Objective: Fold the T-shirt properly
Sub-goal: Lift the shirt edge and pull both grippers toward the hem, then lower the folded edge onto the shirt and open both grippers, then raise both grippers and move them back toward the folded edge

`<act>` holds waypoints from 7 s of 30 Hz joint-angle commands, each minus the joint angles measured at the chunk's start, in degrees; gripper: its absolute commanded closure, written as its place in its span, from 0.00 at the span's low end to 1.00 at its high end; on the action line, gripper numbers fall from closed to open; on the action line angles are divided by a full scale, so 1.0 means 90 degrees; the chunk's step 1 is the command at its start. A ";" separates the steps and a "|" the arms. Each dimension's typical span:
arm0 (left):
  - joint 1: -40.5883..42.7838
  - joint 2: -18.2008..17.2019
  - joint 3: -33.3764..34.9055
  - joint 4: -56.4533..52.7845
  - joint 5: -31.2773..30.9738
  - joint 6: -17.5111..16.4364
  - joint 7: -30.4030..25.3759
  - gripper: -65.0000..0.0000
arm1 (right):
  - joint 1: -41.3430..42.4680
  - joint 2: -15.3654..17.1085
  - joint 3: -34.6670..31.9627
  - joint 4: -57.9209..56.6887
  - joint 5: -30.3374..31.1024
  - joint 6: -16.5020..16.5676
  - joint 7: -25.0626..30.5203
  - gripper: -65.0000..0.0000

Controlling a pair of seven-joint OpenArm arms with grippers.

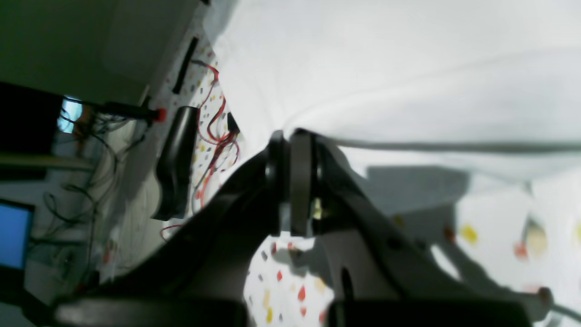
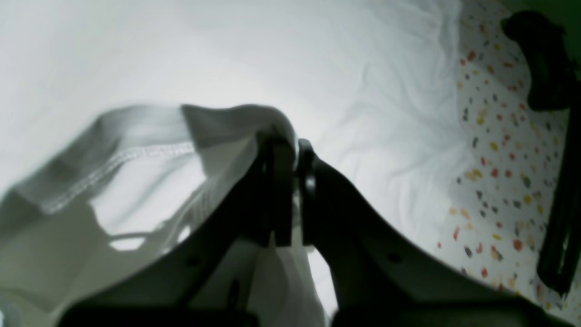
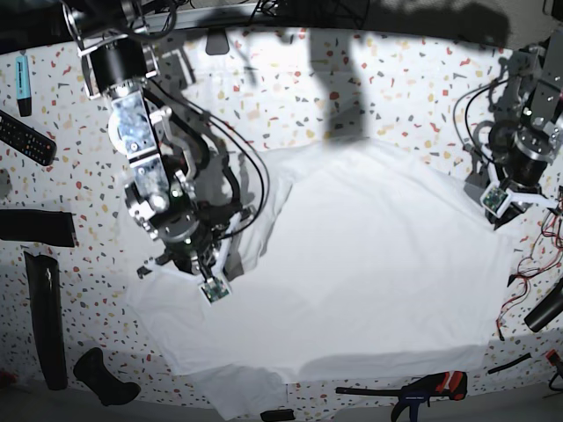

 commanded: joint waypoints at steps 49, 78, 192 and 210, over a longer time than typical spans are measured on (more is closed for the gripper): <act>-0.2895 0.1066 -0.0066 -0.3959 -0.0318 0.0515 0.0007 1.00 | 0.3781 -0.0692 0.0034 -0.4903 -0.0736 0.0165 0.1428 0.98; -0.3220 0.1064 -0.0066 -0.3959 0.0646 0.0612 -0.0270 0.71 | 0.3793 -0.0690 0.0034 -0.4903 -0.0240 -0.0221 0.0583 0.51; 0.0954 0.1027 -0.0092 -0.1178 -0.2098 -0.0423 0.0529 0.69 | -0.2045 0.0355 0.1234 -0.1491 0.0345 0.0498 0.0238 0.51; -0.0194 0.1025 -0.0466 0.0318 -0.2356 -0.0619 0.1518 0.69 | -0.2266 0.0403 0.1231 -0.0755 0.0347 0.0379 0.0185 0.51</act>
